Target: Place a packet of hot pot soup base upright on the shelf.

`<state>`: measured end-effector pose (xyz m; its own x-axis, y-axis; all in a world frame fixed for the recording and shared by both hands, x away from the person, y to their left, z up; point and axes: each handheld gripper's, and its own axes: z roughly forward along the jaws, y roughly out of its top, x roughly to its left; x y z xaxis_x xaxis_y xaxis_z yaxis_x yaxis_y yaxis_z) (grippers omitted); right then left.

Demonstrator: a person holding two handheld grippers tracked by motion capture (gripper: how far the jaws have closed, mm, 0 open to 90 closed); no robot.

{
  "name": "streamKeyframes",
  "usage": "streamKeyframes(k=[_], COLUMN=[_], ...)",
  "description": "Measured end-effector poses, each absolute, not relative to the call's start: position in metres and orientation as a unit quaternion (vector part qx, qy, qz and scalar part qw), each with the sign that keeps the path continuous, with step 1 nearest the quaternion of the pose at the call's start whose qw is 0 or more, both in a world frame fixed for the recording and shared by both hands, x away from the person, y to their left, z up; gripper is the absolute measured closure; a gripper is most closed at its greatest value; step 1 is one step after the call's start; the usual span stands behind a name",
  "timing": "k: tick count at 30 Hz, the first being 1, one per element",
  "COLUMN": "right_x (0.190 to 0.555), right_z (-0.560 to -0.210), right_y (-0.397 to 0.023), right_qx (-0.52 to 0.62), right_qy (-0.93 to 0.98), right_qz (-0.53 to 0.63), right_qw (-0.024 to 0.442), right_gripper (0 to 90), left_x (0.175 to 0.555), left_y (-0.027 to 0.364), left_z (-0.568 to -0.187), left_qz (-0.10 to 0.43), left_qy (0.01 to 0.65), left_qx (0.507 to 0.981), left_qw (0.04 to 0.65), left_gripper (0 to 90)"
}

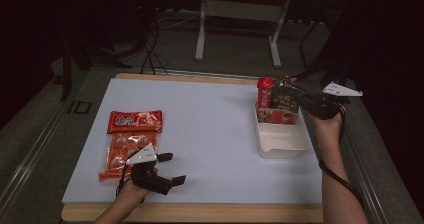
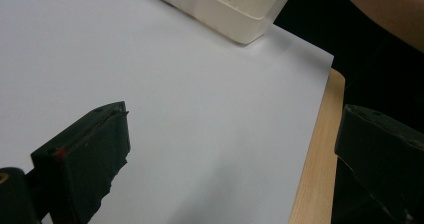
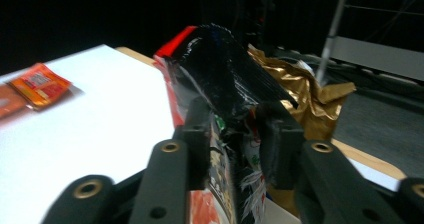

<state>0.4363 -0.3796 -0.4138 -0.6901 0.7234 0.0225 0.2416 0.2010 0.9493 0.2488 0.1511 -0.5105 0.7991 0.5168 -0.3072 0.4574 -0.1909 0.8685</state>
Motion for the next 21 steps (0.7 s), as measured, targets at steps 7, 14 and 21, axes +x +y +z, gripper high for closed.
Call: streamKeyframes(k=[7,14,21], right_x=[0.425,0.411,0.402], right_z=[-0.398,-0.369,-0.345], right_y=[-0.380,-0.372,-0.357], right_qx=[0.336,0.352,0.347], right_qy=[0.722,0.721,0.719], right_qz=[0.555,0.541,0.546], right_qw=[0.241,0.251,0.254], right_gripper=[48.2,31.5,14.6], left_x=[0.250,0.248,0.248], left_y=[0.152,0.152,0.153], left_z=[-0.511,-0.506,-0.503], left_qz=[0.031,0.042,0.046], left_qy=[0.312,0.315,0.333], left_qx=[0.773,0.770,0.780], left_qw=[0.552,0.554,0.527], left_gripper=[1.7,4.2,2.1])
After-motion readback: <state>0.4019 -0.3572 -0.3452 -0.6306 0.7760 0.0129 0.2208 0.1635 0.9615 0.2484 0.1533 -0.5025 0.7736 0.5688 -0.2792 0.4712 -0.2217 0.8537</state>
